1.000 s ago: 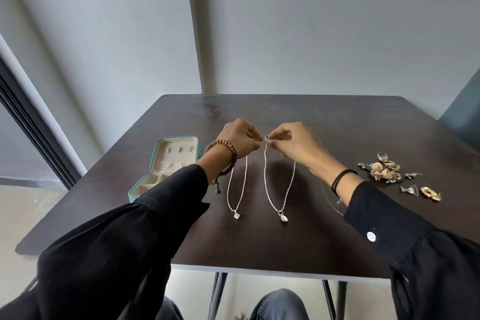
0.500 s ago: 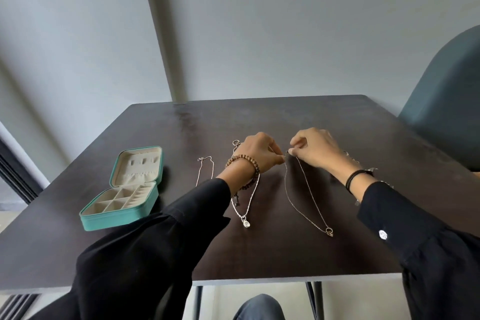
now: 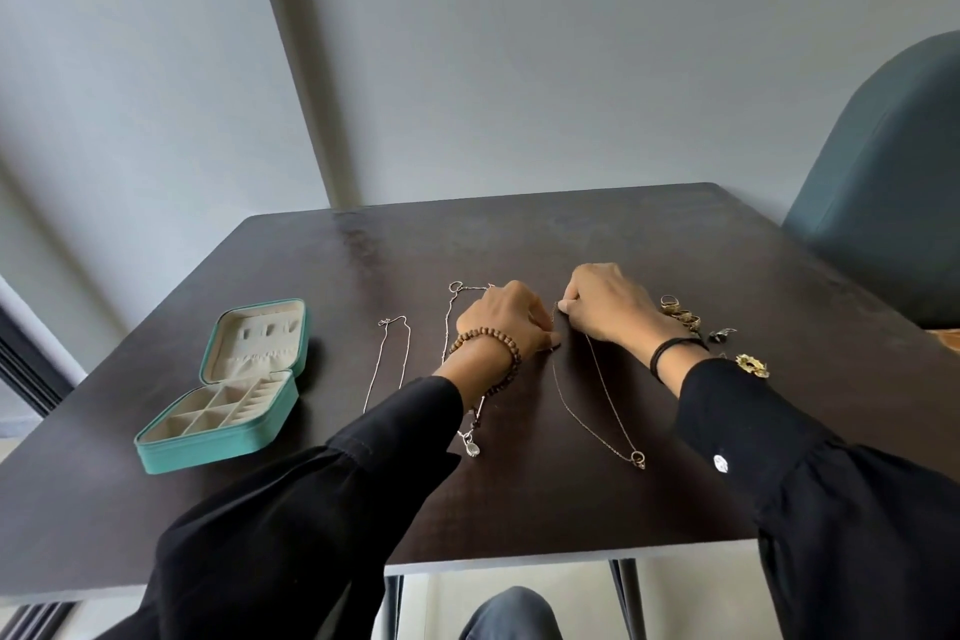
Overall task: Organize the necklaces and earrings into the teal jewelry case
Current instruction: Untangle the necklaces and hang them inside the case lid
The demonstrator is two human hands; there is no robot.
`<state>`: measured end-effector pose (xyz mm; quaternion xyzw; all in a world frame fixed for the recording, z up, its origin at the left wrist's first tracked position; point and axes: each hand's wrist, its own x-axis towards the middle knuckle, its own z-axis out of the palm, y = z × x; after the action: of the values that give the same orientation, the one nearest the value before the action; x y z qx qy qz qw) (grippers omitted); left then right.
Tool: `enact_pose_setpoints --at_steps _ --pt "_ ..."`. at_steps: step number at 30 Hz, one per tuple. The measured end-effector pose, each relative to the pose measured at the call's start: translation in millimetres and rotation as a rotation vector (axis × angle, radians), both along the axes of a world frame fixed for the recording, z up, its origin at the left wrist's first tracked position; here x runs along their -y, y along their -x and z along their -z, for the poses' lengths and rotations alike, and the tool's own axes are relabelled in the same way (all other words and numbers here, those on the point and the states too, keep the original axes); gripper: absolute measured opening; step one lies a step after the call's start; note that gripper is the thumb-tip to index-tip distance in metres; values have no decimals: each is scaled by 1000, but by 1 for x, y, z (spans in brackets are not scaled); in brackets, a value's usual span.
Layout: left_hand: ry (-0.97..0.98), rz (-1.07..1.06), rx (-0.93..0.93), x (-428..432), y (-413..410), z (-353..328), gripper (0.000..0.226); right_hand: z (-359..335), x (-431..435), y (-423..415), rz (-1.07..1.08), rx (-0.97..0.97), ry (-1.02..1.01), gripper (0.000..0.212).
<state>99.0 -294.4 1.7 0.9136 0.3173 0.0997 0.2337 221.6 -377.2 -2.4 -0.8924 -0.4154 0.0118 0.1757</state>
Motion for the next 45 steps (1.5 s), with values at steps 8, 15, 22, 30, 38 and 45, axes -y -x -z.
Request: enact_pose_setpoints --at_steps 8,15,22,30,38,45 --pt "91 50 184 9 5 -4 54 -17 13 20 -128 -90 -209 13" --pt "517 -49 502 18 25 -33 14 -56 26 37 -173 -217 -398 11" --pt "624 1 606 32 64 -60 11 -86 48 57 -201 -167 -409 11" --pt "647 41 641 51 94 -73 13 -114 67 75 -213 -398 -563 5" --pt "710 -5 616 57 111 -46 20 -153 78 96 -228 -595 -705 15" --pt "842 -34 697 56 123 -39 24 -173 74 111 -216 -791 -772 12"
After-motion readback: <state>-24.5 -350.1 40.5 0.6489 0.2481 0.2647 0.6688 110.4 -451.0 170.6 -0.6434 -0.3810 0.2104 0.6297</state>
